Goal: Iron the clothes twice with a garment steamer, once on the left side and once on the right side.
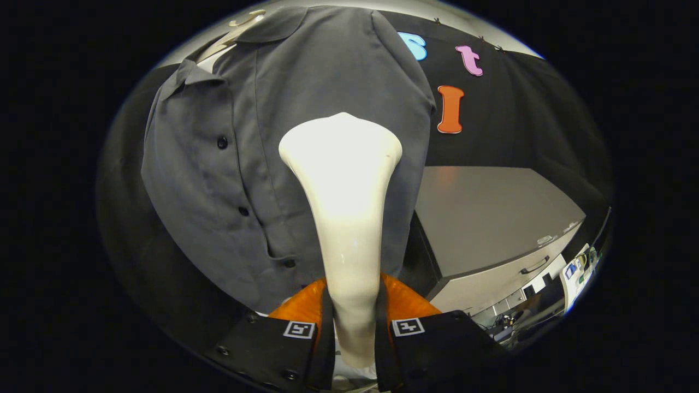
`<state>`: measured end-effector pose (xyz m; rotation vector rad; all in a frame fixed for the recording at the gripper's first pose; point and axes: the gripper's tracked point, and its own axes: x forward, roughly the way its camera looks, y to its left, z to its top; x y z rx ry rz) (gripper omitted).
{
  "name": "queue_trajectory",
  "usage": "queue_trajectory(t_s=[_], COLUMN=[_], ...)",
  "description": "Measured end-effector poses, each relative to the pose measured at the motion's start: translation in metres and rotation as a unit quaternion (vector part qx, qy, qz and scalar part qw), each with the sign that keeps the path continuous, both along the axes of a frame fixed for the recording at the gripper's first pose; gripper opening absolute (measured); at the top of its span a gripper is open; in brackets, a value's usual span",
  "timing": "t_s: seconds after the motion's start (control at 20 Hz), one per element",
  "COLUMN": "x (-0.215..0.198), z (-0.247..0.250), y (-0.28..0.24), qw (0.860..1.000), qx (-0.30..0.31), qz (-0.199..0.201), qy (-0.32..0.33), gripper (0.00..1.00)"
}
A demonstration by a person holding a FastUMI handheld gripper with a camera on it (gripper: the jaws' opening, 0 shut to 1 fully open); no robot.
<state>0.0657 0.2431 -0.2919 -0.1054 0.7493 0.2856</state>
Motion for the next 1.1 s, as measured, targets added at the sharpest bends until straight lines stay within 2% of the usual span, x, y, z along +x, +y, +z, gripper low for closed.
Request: queue_trajectory(t_s=[1.1], x=[-0.065], z=[-0.175], y=[-0.023], qw=[0.989], qx=[-0.055], qz=[0.003], qy=[0.136], gripper=[0.37])
